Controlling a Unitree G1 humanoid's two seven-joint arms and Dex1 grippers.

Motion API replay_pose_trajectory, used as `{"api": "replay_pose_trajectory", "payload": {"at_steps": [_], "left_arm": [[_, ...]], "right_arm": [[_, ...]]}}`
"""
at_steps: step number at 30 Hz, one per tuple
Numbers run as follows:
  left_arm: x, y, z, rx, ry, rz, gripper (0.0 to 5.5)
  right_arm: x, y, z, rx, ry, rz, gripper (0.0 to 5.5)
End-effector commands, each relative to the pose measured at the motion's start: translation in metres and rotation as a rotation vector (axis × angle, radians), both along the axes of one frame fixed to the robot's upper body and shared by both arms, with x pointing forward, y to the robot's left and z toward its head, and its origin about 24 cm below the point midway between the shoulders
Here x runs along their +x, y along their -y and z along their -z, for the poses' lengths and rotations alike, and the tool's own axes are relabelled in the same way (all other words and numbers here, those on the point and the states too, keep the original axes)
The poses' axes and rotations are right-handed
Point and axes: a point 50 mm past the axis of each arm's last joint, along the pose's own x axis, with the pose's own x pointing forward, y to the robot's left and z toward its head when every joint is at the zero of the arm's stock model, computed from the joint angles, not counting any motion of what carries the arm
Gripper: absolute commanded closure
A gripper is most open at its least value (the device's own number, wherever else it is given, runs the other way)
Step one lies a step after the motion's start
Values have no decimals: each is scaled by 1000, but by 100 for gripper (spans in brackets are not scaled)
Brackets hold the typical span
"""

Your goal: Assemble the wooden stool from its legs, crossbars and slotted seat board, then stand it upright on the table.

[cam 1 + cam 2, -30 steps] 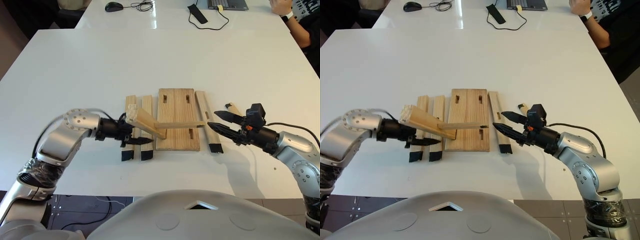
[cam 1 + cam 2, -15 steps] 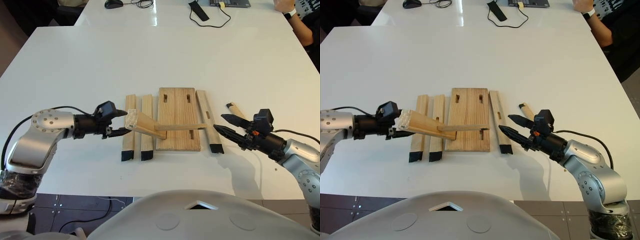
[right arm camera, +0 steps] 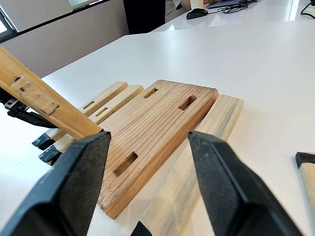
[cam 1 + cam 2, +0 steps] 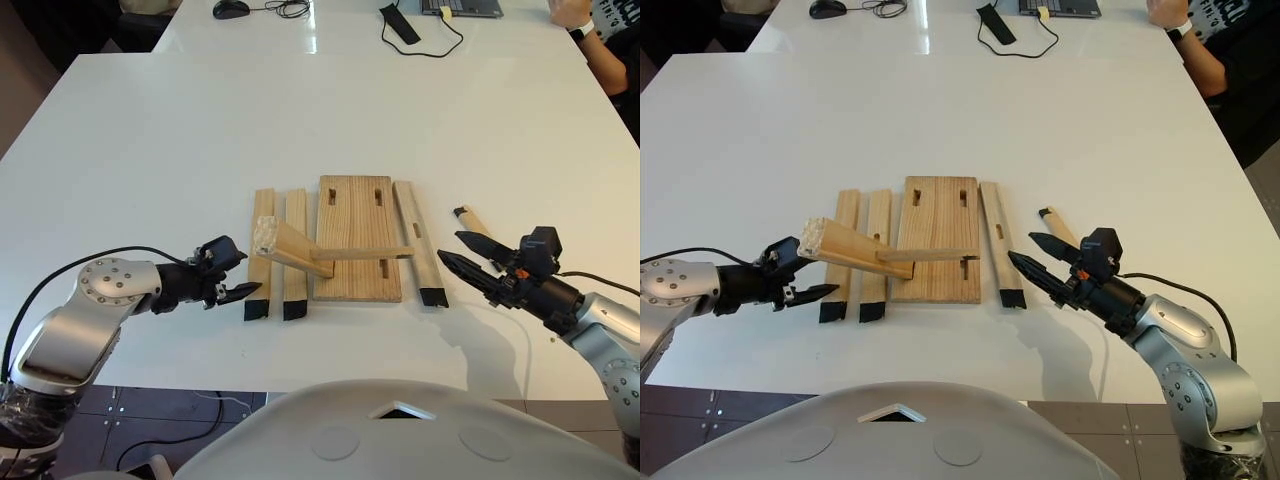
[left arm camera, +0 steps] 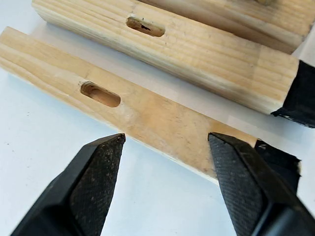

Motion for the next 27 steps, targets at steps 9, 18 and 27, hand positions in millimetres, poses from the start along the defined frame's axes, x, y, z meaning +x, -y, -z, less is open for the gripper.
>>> {"api": "replay_pose_trajectory", "payload": {"at_steps": [9,18,27], "left_arm": [[42,-40,-20,41,43,-44,237],[43,-35,-13,-60,-36,-112,237],[40,-39,21,-20,-115,-156,237]], "right_arm": [[-5,-3,6,-22,0,28,261],[-7,-4,10,-42,-6,28,261],[-6,-8,13,-48,-6,18,261]]}}
